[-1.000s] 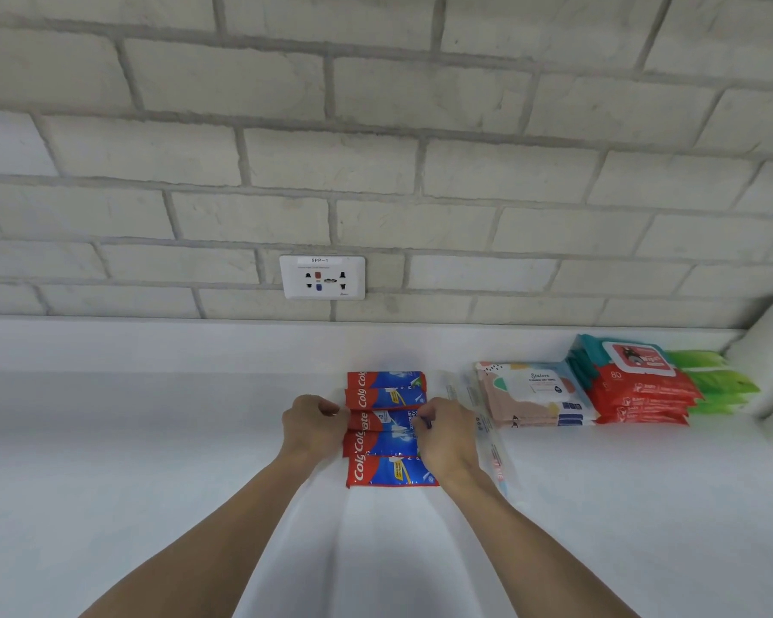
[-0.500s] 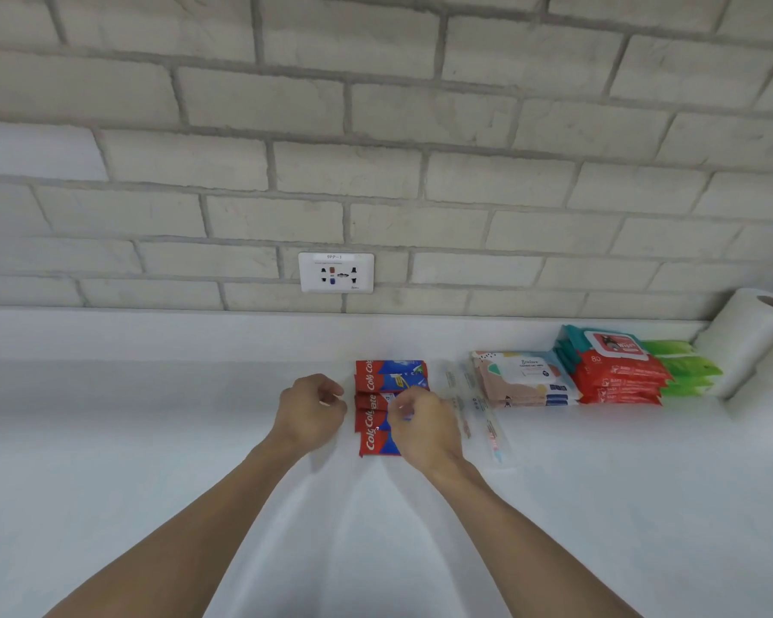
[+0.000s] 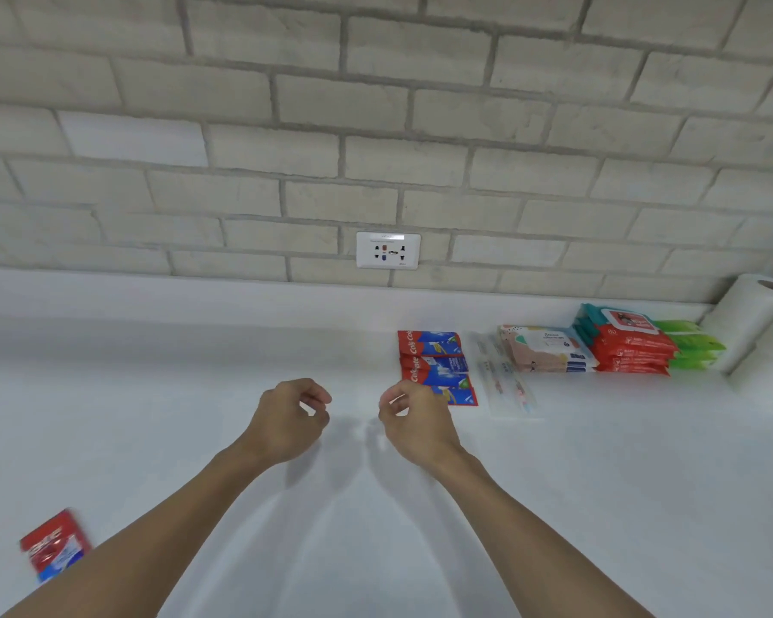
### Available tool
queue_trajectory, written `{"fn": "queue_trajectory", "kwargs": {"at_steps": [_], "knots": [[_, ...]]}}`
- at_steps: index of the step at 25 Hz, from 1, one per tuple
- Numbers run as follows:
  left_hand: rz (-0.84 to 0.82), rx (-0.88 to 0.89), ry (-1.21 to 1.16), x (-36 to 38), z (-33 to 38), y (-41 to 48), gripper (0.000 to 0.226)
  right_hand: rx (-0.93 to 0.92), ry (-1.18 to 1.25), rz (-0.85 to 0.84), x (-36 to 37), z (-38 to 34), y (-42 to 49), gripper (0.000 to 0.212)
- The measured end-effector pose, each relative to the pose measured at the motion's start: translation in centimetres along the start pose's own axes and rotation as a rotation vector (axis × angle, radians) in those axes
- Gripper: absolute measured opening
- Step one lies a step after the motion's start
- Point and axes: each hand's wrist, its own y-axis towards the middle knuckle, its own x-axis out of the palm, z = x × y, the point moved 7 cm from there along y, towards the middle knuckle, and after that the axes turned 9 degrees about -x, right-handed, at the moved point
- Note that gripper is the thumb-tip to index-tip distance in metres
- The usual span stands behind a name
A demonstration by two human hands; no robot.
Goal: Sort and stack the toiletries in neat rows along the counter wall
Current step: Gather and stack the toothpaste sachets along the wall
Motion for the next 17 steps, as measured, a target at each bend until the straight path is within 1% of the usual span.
{"fn": "queue_trajectory", "kwargs": {"at_steps": [3, 9, 12, 14, 17], "knots": [[-0.003, -0.009, 0.019, -2.0, -2.6, -2.1, 0.017, -0.023, 0.046, -0.043, 2.4, -2.5, -1.7, 0.009], [-0.027, -0.015, 0.127, -6.3, -8.9, -6.1, 0.015, -0.067, 0.087, -0.231, 9.2, -7.5, -6.1, 0.010], [-0.036, -0.048, 0.158, -7.7, -11.6, -7.1, 0.017, -0.098, 0.120, -0.332, 12.4, -9.4, -8.2, 0.011], [-0.052, -0.108, 0.189, -8.3, -13.5, -7.4, 0.026, -0.133, 0.114, -0.407, 14.7, -10.6, -9.4, 0.015], [-0.101, -0.182, 0.240, -8.5, -15.6, -7.8, 0.048, -0.175, 0.062, -0.504, 18.0, -11.7, -11.6, 0.022]]}}
